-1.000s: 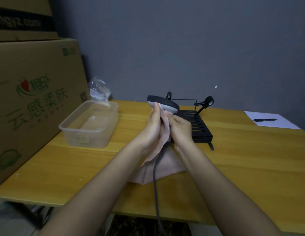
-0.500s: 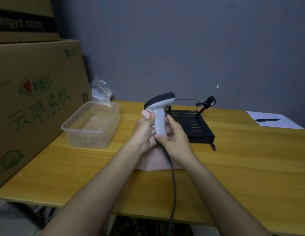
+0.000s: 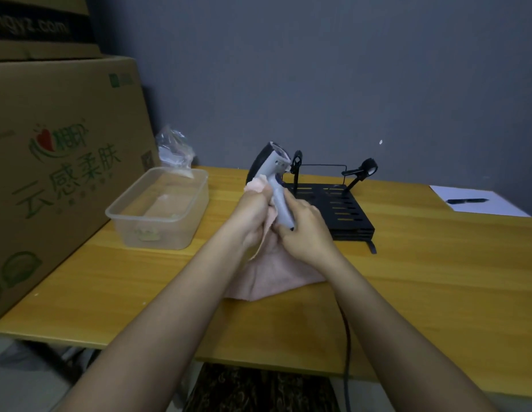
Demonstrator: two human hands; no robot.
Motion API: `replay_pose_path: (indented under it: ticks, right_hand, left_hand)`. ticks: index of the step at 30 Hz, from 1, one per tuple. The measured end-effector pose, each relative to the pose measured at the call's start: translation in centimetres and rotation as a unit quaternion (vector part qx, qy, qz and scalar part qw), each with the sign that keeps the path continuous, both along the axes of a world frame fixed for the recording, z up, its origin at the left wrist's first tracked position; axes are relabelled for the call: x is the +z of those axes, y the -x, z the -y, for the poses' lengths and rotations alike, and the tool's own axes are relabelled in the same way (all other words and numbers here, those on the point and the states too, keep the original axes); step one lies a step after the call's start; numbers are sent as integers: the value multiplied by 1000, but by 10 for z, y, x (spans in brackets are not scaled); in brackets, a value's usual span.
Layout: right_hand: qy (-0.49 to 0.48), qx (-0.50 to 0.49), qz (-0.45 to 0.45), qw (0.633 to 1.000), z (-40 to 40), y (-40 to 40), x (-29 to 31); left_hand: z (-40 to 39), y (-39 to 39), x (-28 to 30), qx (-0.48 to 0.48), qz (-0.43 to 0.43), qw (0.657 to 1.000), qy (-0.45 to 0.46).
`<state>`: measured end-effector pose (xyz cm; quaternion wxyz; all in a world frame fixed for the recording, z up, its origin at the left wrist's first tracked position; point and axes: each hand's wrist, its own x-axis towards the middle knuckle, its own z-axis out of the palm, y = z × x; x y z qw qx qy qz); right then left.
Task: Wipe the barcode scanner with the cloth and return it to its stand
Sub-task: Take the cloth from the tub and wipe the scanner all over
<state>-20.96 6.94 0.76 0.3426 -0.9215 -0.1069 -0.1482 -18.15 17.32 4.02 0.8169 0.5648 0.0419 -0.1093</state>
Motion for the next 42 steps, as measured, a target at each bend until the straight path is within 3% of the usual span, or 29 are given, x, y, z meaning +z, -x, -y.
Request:
replay_pose_path:
  ticks: [3, 4, 8, 13, 17, 19, 20, 21, 24, 27, 28, 30, 31, 33, 34, 36, 37, 39, 42]
  right_hand:
    - [-193, 29, -50, 980, 11, 1, 7]
    - [-230, 32, -59, 971, 14, 2, 9]
    - [-240, 27, -46, 969, 16, 5, 8]
    - [-255, 24, -54, 965, 19, 8, -2]
    - [-291, 19, -34, 956, 22, 12, -1]
    - [-306, 30, -25, 951, 21, 13, 1]
    - [-304, 36, -19, 952, 20, 14, 2]
    - [-301, 43, -17, 952, 18, 13, 2]
    - [-295, 58, -37, 953, 4, 16, -1]
    - [-267, 93, -70, 956, 3, 14, -4]
    - [-299, 96, -69, 947, 8, 11, -4]
    - [-367, 44, -46, 928, 22, 1, -12]
    - [-339, 9, -34, 940, 29, -5, -20]
    - [-138, 18, -49, 989, 35, -12, -38]
    - [-11, 54, -96, 994, 33, -12, -47]
    - [210, 72, -165, 961, 22, -15, -64]
    - [273, 66, -154, 947, 16, -16, -67]
    - [259, 18, -95, 961, 9, -19, -57]
    - [73, -113, 7, 991, 20, -16, -30]
  left_hand:
    - [-11, 8, -4, -56, 6, 991, 121]
    - [-13, 8, -7, -65, 16, 991, 119]
    - [-9, 21, -14, -45, 71, 996, -27]
    - [-21, 16, -26, -11, 119, 976, -183]
    - [-39, 1, -40, -24, 186, 877, -443]
    - [-39, 0, -38, 8, 187, 852, -489]
    - [-37, 1, -34, 35, 213, 850, -480]
    - [-34, 4, -27, 34, 235, 870, -431]
    - [-23, 14, -14, -69, 176, 960, -208]
    - [-23, 11, -20, -72, 103, 988, -88]
    - [-26, 12, -19, -63, 80, 993, -54]
    - [-32, 12, -20, -45, 50, 998, -7]
    - [-35, 11, -21, -44, 42, 998, 11]
    - [-42, 12, -21, -48, 32, 998, 38]
    - [-45, 13, -22, -50, 28, 997, 48]
    - [-49, 13, -23, -54, 22, 997, 53]
    - [-51, 14, -23, -57, 22, 997, 52]
    - [-52, 15, -23, -60, 19, 996, 66]
    - [-54, 13, -24, -51, 23, 995, 79]
